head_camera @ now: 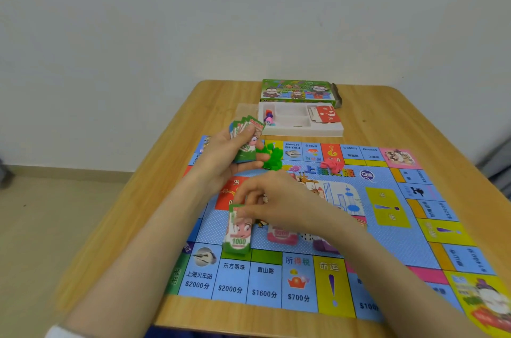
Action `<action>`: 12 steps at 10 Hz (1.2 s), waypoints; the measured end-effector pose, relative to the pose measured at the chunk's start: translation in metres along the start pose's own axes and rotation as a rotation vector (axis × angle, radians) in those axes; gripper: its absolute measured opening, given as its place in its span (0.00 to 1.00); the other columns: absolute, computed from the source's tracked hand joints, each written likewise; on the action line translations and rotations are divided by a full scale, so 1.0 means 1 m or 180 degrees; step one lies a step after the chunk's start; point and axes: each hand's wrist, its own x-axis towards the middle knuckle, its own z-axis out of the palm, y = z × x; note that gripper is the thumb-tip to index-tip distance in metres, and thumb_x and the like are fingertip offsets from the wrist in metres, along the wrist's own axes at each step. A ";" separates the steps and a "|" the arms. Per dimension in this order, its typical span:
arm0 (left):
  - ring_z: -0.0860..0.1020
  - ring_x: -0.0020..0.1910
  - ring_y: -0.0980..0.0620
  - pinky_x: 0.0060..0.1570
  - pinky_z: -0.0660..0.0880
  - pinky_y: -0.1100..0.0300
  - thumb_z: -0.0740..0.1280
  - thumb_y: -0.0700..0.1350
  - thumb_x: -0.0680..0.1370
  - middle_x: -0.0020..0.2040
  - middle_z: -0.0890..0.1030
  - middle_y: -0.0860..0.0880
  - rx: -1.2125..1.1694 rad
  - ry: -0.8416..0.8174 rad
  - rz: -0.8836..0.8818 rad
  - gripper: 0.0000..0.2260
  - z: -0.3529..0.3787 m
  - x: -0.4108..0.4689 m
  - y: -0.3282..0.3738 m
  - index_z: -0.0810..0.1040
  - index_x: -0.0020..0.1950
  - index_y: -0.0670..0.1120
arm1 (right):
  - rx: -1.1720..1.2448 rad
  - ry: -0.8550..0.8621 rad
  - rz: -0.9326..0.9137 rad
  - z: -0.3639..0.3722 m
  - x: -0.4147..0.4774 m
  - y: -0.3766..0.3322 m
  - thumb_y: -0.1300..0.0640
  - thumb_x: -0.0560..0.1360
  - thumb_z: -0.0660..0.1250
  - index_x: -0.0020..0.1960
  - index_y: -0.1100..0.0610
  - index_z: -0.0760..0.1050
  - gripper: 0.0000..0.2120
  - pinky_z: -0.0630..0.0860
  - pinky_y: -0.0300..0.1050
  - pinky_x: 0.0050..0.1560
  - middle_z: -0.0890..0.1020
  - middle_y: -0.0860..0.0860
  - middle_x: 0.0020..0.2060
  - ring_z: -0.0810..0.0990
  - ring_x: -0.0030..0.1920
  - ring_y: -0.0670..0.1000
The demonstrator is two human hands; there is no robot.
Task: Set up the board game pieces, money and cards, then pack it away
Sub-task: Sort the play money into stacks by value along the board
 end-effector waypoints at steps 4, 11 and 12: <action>0.82 0.30 0.53 0.27 0.78 0.64 0.62 0.46 0.80 0.34 0.81 0.49 0.0044 -0.0021 -0.0050 0.07 0.000 -0.001 0.001 0.75 0.49 0.43 | -0.1263 0.0483 -0.0291 0.012 0.000 0.002 0.48 0.70 0.72 0.48 0.55 0.77 0.13 0.61 0.42 0.43 0.68 0.43 0.36 0.66 0.43 0.44; 0.79 0.29 0.55 0.28 0.76 0.64 0.62 0.45 0.80 0.31 0.80 0.50 -0.0068 -0.0054 0.0042 0.07 -0.001 0.001 -0.001 0.75 0.44 0.45 | -0.0357 0.1131 -0.0660 0.005 -0.004 -0.003 0.49 0.71 0.71 0.44 0.56 0.76 0.11 0.70 0.41 0.43 0.75 0.45 0.39 0.70 0.38 0.42; 0.81 0.34 0.55 0.31 0.80 0.60 0.61 0.44 0.80 0.39 0.82 0.48 -0.0027 -0.0198 -0.0064 0.06 0.001 0.001 0.001 0.76 0.50 0.43 | 0.0242 0.2300 -0.0447 -0.004 0.000 0.002 0.58 0.74 0.66 0.39 0.59 0.74 0.07 0.71 0.49 0.39 0.76 0.50 0.33 0.72 0.34 0.48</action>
